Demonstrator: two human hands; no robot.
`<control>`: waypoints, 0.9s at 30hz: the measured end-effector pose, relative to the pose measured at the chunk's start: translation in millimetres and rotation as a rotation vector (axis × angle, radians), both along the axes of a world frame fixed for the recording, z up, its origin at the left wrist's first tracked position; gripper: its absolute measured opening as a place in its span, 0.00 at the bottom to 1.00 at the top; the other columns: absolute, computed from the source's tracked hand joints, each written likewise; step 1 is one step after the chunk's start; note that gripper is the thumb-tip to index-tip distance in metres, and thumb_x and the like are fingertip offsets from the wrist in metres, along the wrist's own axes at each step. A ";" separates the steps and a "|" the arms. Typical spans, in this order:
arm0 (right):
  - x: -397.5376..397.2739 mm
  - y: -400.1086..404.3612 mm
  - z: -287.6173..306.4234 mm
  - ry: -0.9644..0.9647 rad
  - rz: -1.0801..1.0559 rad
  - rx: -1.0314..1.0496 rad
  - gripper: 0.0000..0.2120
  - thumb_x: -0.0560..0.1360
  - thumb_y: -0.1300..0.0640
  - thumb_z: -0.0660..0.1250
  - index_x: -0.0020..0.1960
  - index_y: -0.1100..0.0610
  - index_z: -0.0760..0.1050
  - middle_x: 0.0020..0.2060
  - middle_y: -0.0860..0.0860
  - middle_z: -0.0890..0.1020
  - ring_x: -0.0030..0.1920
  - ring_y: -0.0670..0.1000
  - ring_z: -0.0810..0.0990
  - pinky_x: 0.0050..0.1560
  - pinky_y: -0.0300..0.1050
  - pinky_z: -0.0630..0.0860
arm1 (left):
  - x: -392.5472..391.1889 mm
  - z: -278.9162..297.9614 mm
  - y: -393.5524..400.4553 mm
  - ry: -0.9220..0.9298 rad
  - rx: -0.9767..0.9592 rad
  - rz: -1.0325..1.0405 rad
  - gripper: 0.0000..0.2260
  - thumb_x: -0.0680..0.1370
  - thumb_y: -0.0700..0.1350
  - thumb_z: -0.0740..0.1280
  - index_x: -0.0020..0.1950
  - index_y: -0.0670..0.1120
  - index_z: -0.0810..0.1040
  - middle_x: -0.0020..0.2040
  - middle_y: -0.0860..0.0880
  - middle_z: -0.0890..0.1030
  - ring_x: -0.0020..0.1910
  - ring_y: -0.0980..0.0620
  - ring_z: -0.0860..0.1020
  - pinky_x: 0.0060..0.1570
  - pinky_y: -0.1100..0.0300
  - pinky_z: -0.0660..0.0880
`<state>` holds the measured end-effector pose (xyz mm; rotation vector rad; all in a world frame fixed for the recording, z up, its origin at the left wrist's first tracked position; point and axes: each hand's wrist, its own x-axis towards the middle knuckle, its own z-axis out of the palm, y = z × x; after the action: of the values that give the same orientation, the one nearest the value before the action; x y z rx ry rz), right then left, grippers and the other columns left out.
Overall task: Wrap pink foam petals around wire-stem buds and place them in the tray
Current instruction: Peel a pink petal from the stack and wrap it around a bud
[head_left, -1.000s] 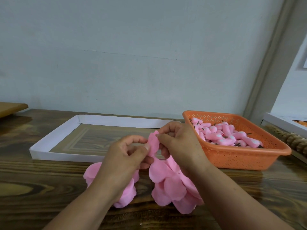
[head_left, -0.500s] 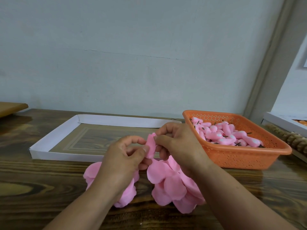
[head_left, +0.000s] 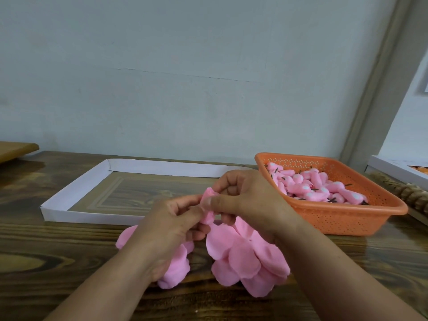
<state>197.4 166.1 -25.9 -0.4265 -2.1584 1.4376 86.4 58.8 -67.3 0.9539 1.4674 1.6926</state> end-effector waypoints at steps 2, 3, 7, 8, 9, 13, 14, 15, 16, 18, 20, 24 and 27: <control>-0.8 -1.8 0.3 -0.008 -0.043 0.058 0.05 0.71 0.66 0.71 0.38 0.62 0.75 0.24 0.53 0.79 0.22 0.48 0.74 0.26 0.39 0.74 | 0.1 -0.3 -0.1 0.029 0.000 0.004 0.16 0.63 0.57 0.71 0.47 0.53 0.86 0.36 0.46 0.82 0.36 0.52 0.77 0.41 0.56 0.75; -1.2 -2.1 0.5 -0.004 -0.062 0.060 0.06 0.72 0.67 0.69 0.37 0.62 0.75 0.23 0.52 0.78 0.21 0.49 0.74 0.25 0.39 0.74 | -0.1 -0.7 0.0 0.031 0.003 0.006 0.15 0.65 0.55 0.71 0.48 0.54 0.86 0.36 0.46 0.82 0.36 0.51 0.76 0.41 0.56 0.75; -2.3 -3.0 1.2 0.051 -0.096 0.008 0.10 0.72 0.70 0.67 0.35 0.60 0.73 0.20 0.51 0.76 0.18 0.48 0.72 0.22 0.36 0.70 | -1.8 -0.8 -1.5 0.053 0.020 -0.006 0.16 0.64 0.55 0.69 0.50 0.57 0.85 0.39 0.44 0.82 0.35 0.50 0.75 0.39 0.55 0.74; -2.8 -3.1 0.9 0.076 -0.094 -0.026 0.11 0.72 0.70 0.67 0.34 0.60 0.73 0.20 0.51 0.76 0.18 0.48 0.71 0.21 0.36 0.69 | -1.9 0.1 -2.3 0.059 0.032 -0.014 0.18 0.63 0.57 0.69 0.51 0.57 0.85 0.40 0.44 0.82 0.35 0.50 0.75 0.38 0.55 0.73; -3.4 -3.0 0.3 0.098 -0.087 -0.061 0.12 0.72 0.70 0.67 0.33 0.59 0.73 0.19 0.52 0.76 0.18 0.48 0.70 0.21 0.36 0.68 | -2.0 0.7 -3.0 0.065 0.040 -0.021 0.20 0.61 0.59 0.69 0.51 0.57 0.84 0.40 0.43 0.82 0.35 0.50 0.75 0.37 0.55 0.73; -4.3 0.7 -1.0 0.125 -0.035 -0.130 0.12 0.71 0.71 0.69 0.32 0.60 0.75 0.19 0.52 0.75 0.19 0.47 0.69 0.22 0.36 0.68 | -3.4 -0.1 -3.2 0.088 0.036 -0.031 0.19 0.62 0.59 0.68 0.51 0.57 0.84 0.38 0.45 0.82 0.34 0.51 0.75 0.35 0.58 0.73; -4.0 1.9 -0.8 0.123 -0.029 -0.118 0.12 0.70 0.71 0.69 0.32 0.59 0.76 0.20 0.51 0.74 0.19 0.46 0.69 0.22 0.36 0.67 | -3.8 -0.2 -3.1 0.088 0.033 -0.029 0.18 0.63 0.58 0.68 0.50 0.57 0.85 0.38 0.45 0.82 0.34 0.51 0.75 0.35 0.59 0.73; -3.7 2.7 -0.5 0.120 -0.027 -0.102 0.12 0.70 0.71 0.70 0.32 0.59 0.76 0.20 0.50 0.74 0.20 0.46 0.68 0.23 0.36 0.67 | -4.2 -0.4 -2.9 0.090 0.023 -0.027 0.17 0.64 0.57 0.67 0.50 0.57 0.85 0.38 0.46 0.82 0.34 0.51 0.75 0.35 0.59 0.73; -3.8 3.2 -0.6 0.121 -0.028 -0.092 0.12 0.70 0.71 0.70 0.32 0.59 0.76 0.20 0.50 0.74 0.20 0.46 0.68 0.23 0.36 0.67 | -4.4 -0.6 -2.6 0.093 0.009 -0.024 0.16 0.64 0.57 0.67 0.50 0.57 0.85 0.38 0.46 0.82 0.34 0.52 0.75 0.36 0.58 0.74; -4.6 2.9 -1.6 0.127 -0.035 -0.083 0.11 0.70 0.71 0.70 0.32 0.59 0.76 0.19 0.50 0.74 0.19 0.46 0.68 0.23 0.36 0.67 | -4.6 -1.2 -2.0 0.096 -0.016 -0.021 0.15 0.65 0.56 0.67 0.48 0.56 0.85 0.40 0.48 0.84 0.35 0.53 0.77 0.37 0.59 0.75; -5.7 1.1 -3.2 0.128 -0.048 -0.071 0.12 0.70 0.71 0.70 0.31 0.59 0.75 0.19 0.49 0.74 0.19 0.45 0.70 0.22 0.36 0.68 | -3.8 -1.0 -1.4 0.076 -0.027 -0.039 0.13 0.66 0.54 0.66 0.46 0.55 0.85 0.43 0.50 0.85 0.38 0.55 0.81 0.39 0.59 0.79; -6.6 -3.0 -4.9 0.145 -0.065 -0.061 0.13 0.71 0.70 0.69 0.31 0.59 0.75 0.18 0.47 0.75 0.19 0.43 0.71 0.21 0.34 0.68 | 0.5 1.1 -2.2 -0.043 -0.017 -0.095 0.13 0.70 0.51 0.65 0.47 0.48 0.85 0.46 0.46 0.86 0.42 0.51 0.84 0.35 0.62 0.79; -8.8 -6.2 -6.9 0.186 -0.091 -0.048 0.13 0.71 0.68 0.70 0.31 0.58 0.75 0.19 0.47 0.75 0.19 0.43 0.71 0.22 0.34 0.68 | 4.3 3.7 -2.5 -0.166 -0.008 -0.107 0.15 0.72 0.49 0.65 0.54 0.44 0.82 0.48 0.43 0.85 0.42 0.48 0.85 0.34 0.62 0.79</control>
<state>188.7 160.0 -32.8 -0.3873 -1.9368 1.4218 90.7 56.3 -63.6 0.8503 1.2911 1.6452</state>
